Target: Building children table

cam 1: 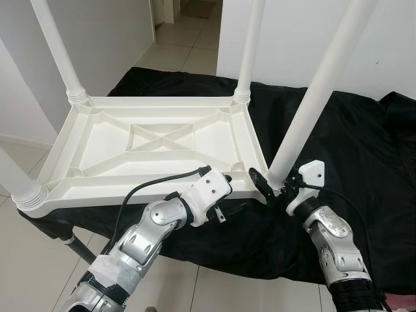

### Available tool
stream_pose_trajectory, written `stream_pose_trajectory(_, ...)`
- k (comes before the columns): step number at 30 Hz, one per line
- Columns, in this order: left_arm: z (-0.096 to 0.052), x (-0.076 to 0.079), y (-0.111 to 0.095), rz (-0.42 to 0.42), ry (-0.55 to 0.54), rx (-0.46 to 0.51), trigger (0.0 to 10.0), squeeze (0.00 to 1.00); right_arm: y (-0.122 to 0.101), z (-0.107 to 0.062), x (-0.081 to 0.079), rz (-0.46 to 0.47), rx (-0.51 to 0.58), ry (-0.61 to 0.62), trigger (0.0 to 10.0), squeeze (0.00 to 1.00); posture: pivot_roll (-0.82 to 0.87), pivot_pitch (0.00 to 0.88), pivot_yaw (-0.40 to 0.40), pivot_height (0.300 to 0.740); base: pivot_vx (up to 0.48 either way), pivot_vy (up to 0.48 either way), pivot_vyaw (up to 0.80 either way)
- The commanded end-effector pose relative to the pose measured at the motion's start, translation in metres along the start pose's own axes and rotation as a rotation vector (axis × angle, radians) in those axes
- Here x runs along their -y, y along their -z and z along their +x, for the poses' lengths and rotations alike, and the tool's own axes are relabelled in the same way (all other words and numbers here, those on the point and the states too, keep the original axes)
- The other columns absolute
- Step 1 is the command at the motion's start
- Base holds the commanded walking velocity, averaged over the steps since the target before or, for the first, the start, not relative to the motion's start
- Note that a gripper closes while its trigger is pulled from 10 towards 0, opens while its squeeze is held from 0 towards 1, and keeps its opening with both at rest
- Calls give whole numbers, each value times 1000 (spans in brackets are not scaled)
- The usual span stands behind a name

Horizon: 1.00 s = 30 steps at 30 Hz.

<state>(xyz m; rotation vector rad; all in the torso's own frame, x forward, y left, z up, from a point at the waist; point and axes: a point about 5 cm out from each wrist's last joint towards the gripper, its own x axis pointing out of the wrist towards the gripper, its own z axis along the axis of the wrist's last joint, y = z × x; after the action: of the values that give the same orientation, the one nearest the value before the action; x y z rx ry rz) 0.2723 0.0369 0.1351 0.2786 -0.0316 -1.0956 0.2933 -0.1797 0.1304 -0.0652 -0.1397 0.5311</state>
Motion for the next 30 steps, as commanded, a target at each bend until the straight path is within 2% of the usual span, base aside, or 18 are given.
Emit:
stream_pose_trajectory(1, -2, 13, -3, -7, 207, 16, 10000, 0, 0, 3, 3, -20, -3, -28, 10000, 0, -50, 0, -3, 740, 0, 0, 0)
stream_pose_trajectory(2, -2, 13, -3, -7, 207, 16, 10000, 0, 0, 3, 3, -20, -3, -28, 10000, 0, -50, 0, -3, 740, 0, 0, 0)
stream_pose_trajectory(3, -3, 15, -3, -13, 222, 16, 10000, 0, 0, 3, 5, -28, -7, -46, 4510, 0, -47, 0, -8, 740, 0, 0, 0)
stream_pose_trajectory(4, -3, 15, -3, -13, 222, 16, 10000, 0, 0, 3, 5, -28, -7, -46, 4510, 0, -47, 0, -8, 740, 0, 0, 0)
stream_pose_trajectory(5, -4, 15, -2, -11, 221, 13, 10000, 0, 2, 3, 8, -33, -16, -53, 2078, 0, -45, 0, -13, 740, 0, 0, 0)
stream_pose_trajectory(6, -4, 15, -2, -11, 221, 13, 10000, 0, 2, 3, 8, -33, -16, -53, 2078, 0, -45, 0, -13, 740, 0, 0, 0)
stream_pose_trajectory(7, -4, 15, -1, -7, 211, 9, 10000, 0, 5, 2, 11, -41, -36, -56, 0, 0, -40, 0, -21, 740, 0, 0, 0)
stream_pose_trajectory(17, -4, 13, 0, -8, 175, 9, 10000, 0, 19, -9, 11, 21, -63, -41, 0, 0, -37, 0, -34, 740, 0, 0, 0)
stream_pose_trajectory(18, -5, 14, 0, -9, 173, 7, 10000, 0, 19, -10, 9, 35, -56, -36, 10000, 0, -37, 0, -33, 740, 0, 0, 0)
stream_pose_trajectory(25, -6, 14, 0, -12, 169, 7, 10000, 0, 19, -9, 3, 71, -46, 15, 10000, 0, -37, 0, -34, 740, 0, 0, 0)
stream_pose_trajectory(28, -6, 12, 0, -19, 166, 7, 10000, 0, 18, -6, -2, 42, -53, 174, 10000, 0, -46, 0, -23, 740, 0, 0, 0)
stream_pose_trajectory(30, -7, 12, 0, -24, 167, 8, 10000, 0, 18, -7, -3, 38, -53, 221, 10000, 0, -47, 0, -22, 740, 0, 0, 0)
